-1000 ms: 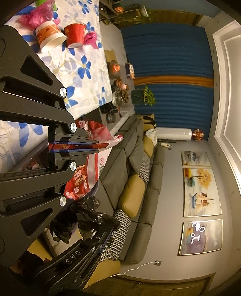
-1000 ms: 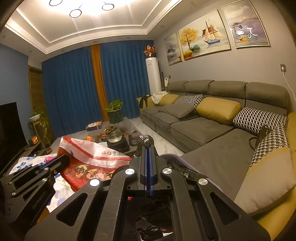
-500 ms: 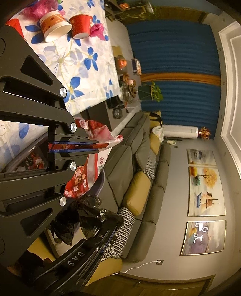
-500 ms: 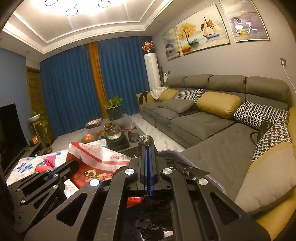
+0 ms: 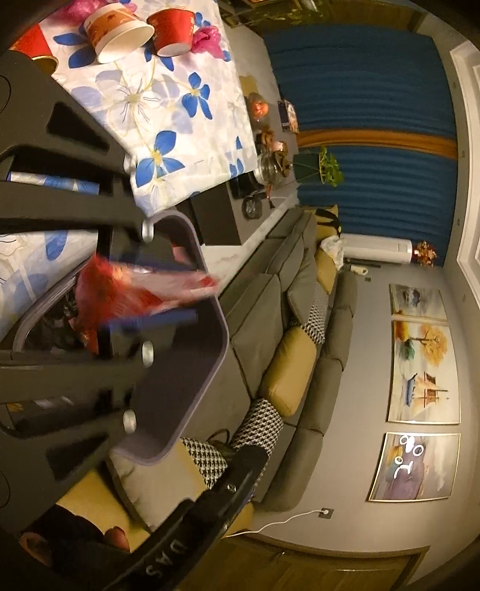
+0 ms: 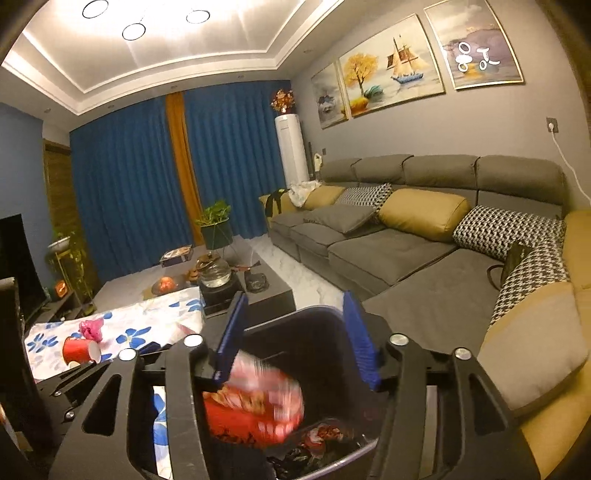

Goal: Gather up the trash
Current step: 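Carry both bags over the grey bin and open both grippers to drop them, then return to the table and grasp the white-orange paper cup with the left gripper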

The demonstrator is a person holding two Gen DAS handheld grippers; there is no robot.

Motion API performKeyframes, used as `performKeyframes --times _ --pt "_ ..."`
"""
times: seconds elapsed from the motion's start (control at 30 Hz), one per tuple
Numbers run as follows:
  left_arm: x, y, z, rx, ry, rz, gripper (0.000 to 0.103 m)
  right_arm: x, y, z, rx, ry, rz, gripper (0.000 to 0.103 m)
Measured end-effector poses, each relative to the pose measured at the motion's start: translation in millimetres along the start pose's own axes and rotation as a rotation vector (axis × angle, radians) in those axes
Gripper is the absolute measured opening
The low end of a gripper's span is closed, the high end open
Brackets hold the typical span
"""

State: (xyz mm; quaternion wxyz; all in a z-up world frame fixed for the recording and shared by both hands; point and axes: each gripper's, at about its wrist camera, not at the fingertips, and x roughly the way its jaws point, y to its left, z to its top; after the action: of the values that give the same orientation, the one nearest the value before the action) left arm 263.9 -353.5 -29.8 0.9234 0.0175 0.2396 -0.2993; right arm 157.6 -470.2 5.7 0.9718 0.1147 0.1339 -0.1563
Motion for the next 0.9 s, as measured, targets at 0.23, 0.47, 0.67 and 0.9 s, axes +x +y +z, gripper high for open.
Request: performKeyframes --times 0.23,0.47,0.67,0.9 --pt "-21.4 13.6 -6.4 -0.053 -0.028 0.037 0.083 -26.7 -6.9 2.3 0.013 -0.038 -0.036 0.069" --pt "-67.4 36.6 -21.2 -0.069 -0.059 0.144 0.090 -53.4 6.5 -7.2 -0.015 -0.041 -0.018 0.080" --pt "-123.3 69.9 -48.7 -0.074 -0.072 0.290 0.091 -68.5 37.4 -27.2 -0.045 -0.010 0.038 0.087" --pt "-189.1 122.3 -84.3 -0.151 -0.081 0.450 0.091 -76.4 91.3 -60.4 -0.091 0.076 0.145 0.087"
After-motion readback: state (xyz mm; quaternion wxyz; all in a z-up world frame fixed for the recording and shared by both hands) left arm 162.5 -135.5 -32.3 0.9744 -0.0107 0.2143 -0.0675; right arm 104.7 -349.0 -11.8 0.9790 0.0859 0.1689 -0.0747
